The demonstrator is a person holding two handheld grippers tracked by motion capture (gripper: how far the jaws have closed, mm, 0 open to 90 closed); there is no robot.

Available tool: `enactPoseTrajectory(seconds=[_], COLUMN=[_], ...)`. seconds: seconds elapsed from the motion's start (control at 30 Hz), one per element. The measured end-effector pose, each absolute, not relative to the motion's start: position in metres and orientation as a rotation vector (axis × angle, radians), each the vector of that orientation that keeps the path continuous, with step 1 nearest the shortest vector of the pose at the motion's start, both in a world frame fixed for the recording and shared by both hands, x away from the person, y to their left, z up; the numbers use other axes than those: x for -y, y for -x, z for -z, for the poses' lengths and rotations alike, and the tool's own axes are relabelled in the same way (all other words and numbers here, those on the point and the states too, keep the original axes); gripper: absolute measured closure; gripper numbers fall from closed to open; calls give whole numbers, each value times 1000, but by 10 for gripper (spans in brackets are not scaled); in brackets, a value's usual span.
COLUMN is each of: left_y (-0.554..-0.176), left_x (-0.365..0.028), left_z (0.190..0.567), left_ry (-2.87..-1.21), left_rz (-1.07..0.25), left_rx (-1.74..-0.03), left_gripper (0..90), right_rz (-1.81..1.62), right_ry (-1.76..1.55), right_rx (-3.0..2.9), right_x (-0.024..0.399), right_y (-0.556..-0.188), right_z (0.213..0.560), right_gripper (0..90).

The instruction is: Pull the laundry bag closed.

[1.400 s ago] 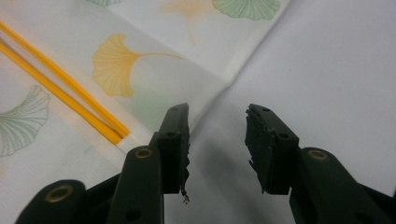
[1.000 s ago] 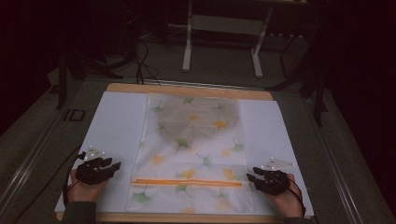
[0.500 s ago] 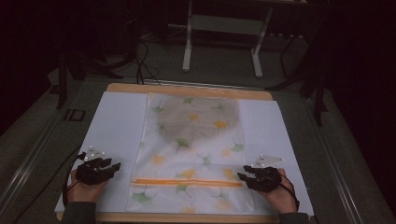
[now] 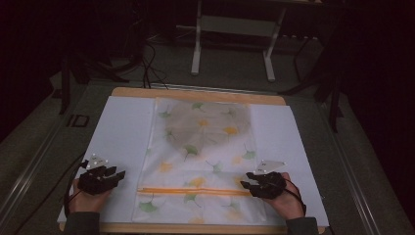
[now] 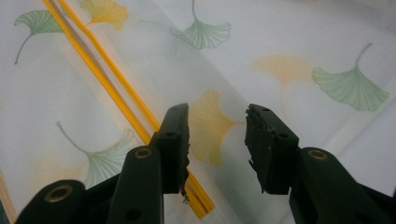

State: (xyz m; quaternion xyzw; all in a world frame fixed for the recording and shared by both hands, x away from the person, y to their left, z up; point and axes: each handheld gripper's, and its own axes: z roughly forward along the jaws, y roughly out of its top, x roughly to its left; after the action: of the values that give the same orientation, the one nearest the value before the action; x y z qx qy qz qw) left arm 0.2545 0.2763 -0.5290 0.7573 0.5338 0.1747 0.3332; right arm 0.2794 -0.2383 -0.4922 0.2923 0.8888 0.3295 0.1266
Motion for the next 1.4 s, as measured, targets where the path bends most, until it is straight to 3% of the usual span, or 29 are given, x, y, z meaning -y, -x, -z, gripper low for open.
enactPoseTrajectory(seconds=[1.4], left_y=[-252], left_x=[-279], left_z=[527], left_ry=[-1985], left_rz=[-472], left_rx=[-1391], left_gripper=[602], right_rz=[-909], right_ry=[-654], right_rx=[-2701], right_x=[177], right_y=[-288], right_z=[487], right_gripper=[569])
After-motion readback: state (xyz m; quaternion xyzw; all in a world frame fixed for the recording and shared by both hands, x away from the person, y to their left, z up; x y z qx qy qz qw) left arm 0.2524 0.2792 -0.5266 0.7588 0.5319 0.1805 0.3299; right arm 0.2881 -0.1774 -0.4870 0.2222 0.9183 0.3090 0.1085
